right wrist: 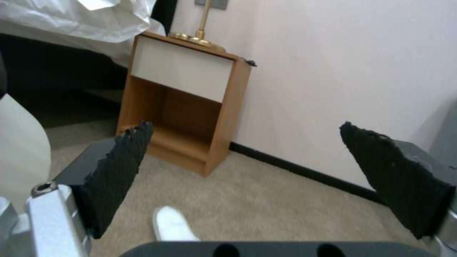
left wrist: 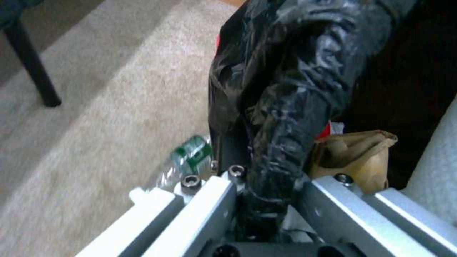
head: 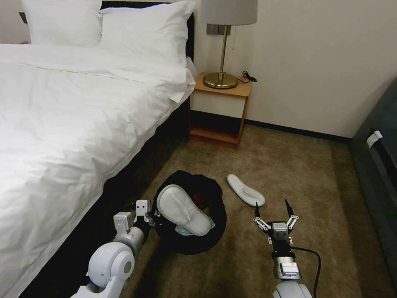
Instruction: Pick up the trash bin, then pick up the garbage on the floor and place it into the trash bin.
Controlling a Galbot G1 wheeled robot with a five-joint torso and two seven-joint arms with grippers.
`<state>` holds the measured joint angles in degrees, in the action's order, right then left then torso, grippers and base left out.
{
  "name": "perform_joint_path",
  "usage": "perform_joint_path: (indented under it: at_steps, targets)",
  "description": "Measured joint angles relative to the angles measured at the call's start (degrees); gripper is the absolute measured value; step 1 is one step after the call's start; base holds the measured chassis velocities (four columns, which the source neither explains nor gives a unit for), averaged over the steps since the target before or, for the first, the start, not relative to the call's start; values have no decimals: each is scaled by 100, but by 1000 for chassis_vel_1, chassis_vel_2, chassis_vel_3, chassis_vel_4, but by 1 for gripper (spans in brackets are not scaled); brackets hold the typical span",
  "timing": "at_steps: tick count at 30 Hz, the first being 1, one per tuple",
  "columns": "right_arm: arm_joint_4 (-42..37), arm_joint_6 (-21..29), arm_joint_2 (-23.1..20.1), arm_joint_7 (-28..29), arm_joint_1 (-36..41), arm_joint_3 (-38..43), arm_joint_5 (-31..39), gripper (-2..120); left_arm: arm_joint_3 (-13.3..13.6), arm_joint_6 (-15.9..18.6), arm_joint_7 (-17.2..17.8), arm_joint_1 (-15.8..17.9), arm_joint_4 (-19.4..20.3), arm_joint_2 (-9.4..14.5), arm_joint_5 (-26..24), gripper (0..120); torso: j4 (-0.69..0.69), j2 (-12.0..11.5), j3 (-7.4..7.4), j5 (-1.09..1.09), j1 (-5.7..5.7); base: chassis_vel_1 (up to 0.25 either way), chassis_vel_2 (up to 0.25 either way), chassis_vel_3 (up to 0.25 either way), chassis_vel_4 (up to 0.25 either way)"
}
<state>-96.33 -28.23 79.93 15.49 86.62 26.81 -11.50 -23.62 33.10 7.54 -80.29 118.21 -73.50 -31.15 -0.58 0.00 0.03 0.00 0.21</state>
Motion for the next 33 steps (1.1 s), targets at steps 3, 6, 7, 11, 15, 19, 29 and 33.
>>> perform_joint_path:
  at_steps: [3,6,7,11,15,19,29,33]
  targets:
    - [-25,-12,19,2,22,-4,-28,100,-10,-8,-5,-36,22,-1,24,0,0,0,2,0,1,-222,191,191,-216]
    - [-51,-59,24,5,37,-17,-44,100,-15,-17,-8,-53,40,0,37,0,0,-1,2,0,2,-227,226,245,-237]
    - [-48,-162,31,-17,43,-20,-31,100,-16,-21,-10,-65,55,-1,44,0,-1,-1,3,-1,4,-174,205,171,-129]
    - [-14,-308,67,-35,8,-27,64,100,-32,-25,-14,-121,107,-1,63,0,0,-1,4,1,4,-106,112,105,-87]
    - [18,-378,72,-41,-10,-35,-2,100,-47,-26,-18,-172,121,22,77,0,0,0,1,0,2,-15,14,4,-5]
    - [70,-416,63,-43,-18,-35,-53,100,-44,-41,-20,-228,127,29,109,0,0,0,0,0,1,0,0,0,0]
    - [159,-83,-358,-37,-64,-64,-54,100,51,-95,-55,-322,123,-127,267,0,0,0,1,0,1,0,0,0,0]
    - [159,295,-713,-190,-110,-102,335,100,71,-129,-87,-344,82,-194,342,0,-1,0,1,0,1,0,0,0,0]
